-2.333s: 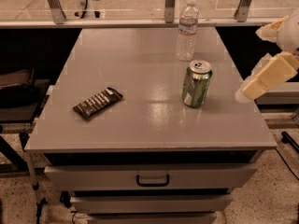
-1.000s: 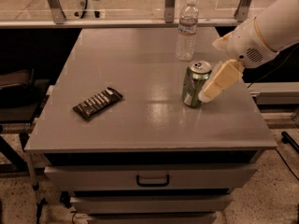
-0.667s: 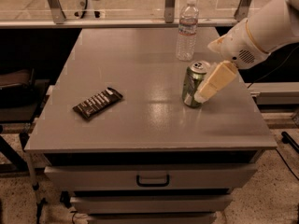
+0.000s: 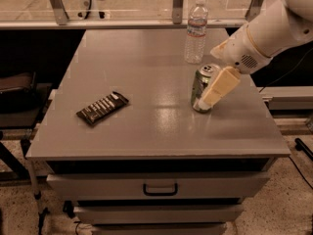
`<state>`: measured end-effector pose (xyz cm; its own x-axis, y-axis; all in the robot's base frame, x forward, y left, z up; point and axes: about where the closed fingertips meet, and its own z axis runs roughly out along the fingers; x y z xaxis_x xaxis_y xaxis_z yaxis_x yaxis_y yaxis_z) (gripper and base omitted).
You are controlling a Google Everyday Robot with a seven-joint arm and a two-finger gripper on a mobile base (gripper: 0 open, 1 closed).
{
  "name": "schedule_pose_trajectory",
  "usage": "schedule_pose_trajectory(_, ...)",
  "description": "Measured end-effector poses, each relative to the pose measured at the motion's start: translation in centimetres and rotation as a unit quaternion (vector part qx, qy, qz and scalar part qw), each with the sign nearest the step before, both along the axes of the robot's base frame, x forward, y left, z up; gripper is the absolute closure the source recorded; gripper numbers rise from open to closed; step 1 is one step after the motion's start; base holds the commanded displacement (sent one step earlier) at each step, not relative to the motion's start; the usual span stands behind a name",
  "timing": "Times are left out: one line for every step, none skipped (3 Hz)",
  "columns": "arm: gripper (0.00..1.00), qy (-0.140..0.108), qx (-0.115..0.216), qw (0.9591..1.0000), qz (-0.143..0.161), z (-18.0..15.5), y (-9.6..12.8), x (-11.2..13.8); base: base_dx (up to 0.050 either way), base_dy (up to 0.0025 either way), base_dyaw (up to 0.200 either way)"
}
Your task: Move green can near rxbar chocolate
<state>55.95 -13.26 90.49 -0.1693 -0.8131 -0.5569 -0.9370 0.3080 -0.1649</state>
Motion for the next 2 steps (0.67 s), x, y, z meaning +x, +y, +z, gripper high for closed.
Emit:
schedule_pose_trajectory(0.17, 0.006, -0.003, 0.9999, 0.008, -0.41, 0.40, 0.04, 0.000, 0.00000, 0.000)
schedule_pose_trajectory(0.40, 0.009, -0.005, 0.9998, 0.017, -0.63, 0.70, 0.02, 0.000, 0.00000, 0.000)
